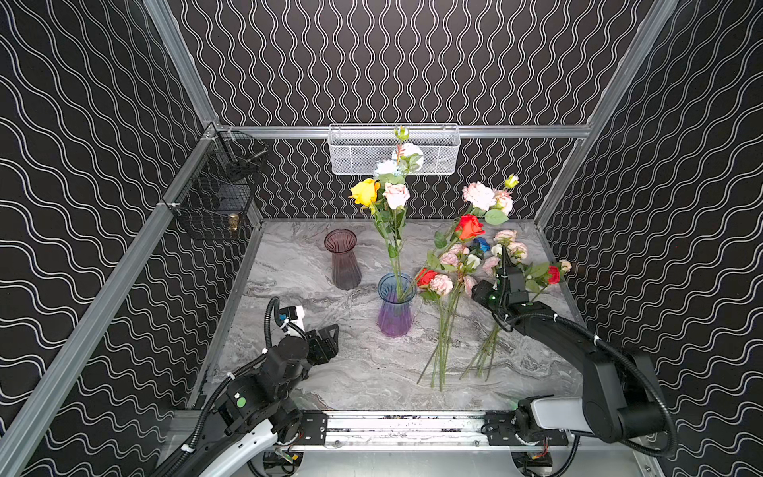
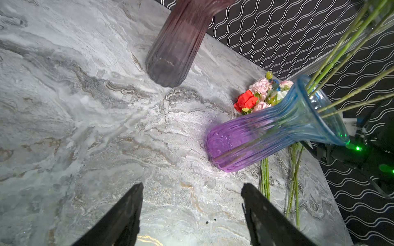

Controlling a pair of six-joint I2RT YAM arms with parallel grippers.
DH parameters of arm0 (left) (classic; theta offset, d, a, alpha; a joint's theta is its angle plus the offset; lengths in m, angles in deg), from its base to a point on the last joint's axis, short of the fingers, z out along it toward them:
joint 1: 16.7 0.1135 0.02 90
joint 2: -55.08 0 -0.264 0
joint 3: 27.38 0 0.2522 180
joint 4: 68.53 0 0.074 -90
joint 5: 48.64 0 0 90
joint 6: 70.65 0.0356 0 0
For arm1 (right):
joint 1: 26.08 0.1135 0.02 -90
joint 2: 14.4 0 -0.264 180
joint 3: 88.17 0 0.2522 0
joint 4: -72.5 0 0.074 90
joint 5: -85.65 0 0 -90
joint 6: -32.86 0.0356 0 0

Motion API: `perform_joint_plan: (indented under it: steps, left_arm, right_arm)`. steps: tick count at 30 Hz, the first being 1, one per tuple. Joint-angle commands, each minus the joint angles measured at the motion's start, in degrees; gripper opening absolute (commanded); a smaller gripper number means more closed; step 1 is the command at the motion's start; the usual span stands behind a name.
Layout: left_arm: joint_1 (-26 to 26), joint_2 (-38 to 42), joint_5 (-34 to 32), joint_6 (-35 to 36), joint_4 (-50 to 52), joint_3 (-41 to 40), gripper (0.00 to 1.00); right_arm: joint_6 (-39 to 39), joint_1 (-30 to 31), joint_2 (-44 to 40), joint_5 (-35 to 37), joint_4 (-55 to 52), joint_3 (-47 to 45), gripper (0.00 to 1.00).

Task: Arrange flowers in a vase
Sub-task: Pick up the flower from the center of the table.

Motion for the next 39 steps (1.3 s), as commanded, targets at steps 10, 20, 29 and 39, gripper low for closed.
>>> perform_joint_plan:
  steps: [10, 20, 29, 39]
  left_arm:
    - [0.1, 0.6, 2.8, -1.9, 0.5, -2.5, 0.77]
    - [0.1, 1.0, 5.2, -3.7, 1.0, -3.5, 0.77]
    - [0.1, 2.6, 4.2, -4.1, 3.7, -2.9, 0.77]
    - [0.1, 3.7, 2.6, -3.2, 3.0, -2.3, 0.77]
  right_arm:
    - [-6.5, 11.7, 2.1, -8.1, -4.4, 1.0, 0.25]
    - [-6.5, 16.5, 7.6, -9.3, -4.4, 3.2, 0.29]
    - [-5.8, 16.9, 9.2, -7.5, -4.7, 2.9, 0.12]
    - [-8.2, 16.9, 2.6, -5.4, -7.1, 3.7, 0.03]
